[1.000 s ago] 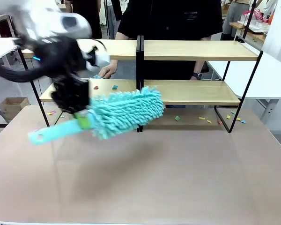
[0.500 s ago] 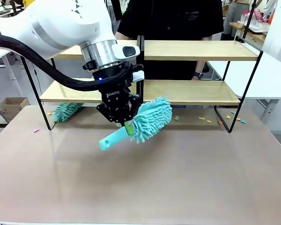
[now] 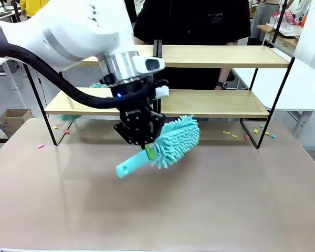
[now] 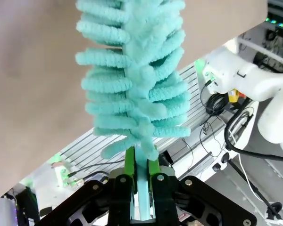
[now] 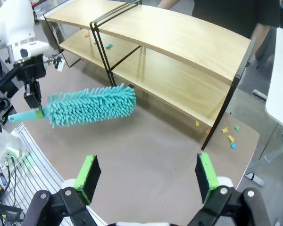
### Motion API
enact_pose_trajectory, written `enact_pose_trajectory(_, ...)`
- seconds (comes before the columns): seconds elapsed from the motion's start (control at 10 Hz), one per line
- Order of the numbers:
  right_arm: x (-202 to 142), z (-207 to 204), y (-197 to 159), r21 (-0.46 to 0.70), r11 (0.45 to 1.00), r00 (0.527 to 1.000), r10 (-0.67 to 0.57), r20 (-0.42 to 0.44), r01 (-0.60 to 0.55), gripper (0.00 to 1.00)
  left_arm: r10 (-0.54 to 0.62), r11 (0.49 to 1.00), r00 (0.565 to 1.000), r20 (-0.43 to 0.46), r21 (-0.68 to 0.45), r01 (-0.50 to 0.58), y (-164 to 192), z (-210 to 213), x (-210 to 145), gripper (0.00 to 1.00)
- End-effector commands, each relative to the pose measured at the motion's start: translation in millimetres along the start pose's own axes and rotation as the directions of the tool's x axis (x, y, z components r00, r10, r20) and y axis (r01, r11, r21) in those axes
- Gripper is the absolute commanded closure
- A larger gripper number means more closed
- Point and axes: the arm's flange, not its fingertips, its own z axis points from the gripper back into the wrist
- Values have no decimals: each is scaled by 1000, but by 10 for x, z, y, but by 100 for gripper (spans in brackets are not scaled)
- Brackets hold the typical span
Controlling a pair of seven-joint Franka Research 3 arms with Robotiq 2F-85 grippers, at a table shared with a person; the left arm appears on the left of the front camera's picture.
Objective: Clean the shelves.
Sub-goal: Clean another randomly selected level of the Shelf with the Duster.
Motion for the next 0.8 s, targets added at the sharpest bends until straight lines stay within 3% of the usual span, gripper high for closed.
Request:
enact_pose_trajectory(0.0,-8,-7,-14,4,1000,1000,12,6,-12,0,104,994,994,34,34,-106,-51,-221,97,88)
enact_pose_trajectory(0.3,-8,-7,-14,4,1000,1000,12,6,-12,0,215,972,951,221,47,-230,-227,-683,291,88)
enact_pose_trajectory(0.5,-8,-7,-14,4,1000,1000,12,6,-12,0,241,960,938,249,83,-268,-263,-828,399,88)
enact_pose_trajectory(0.7,-8,-7,-14,4,1000,1000,12,6,-12,0,298,931,878,375,87,-354,-275,-871,523,88)
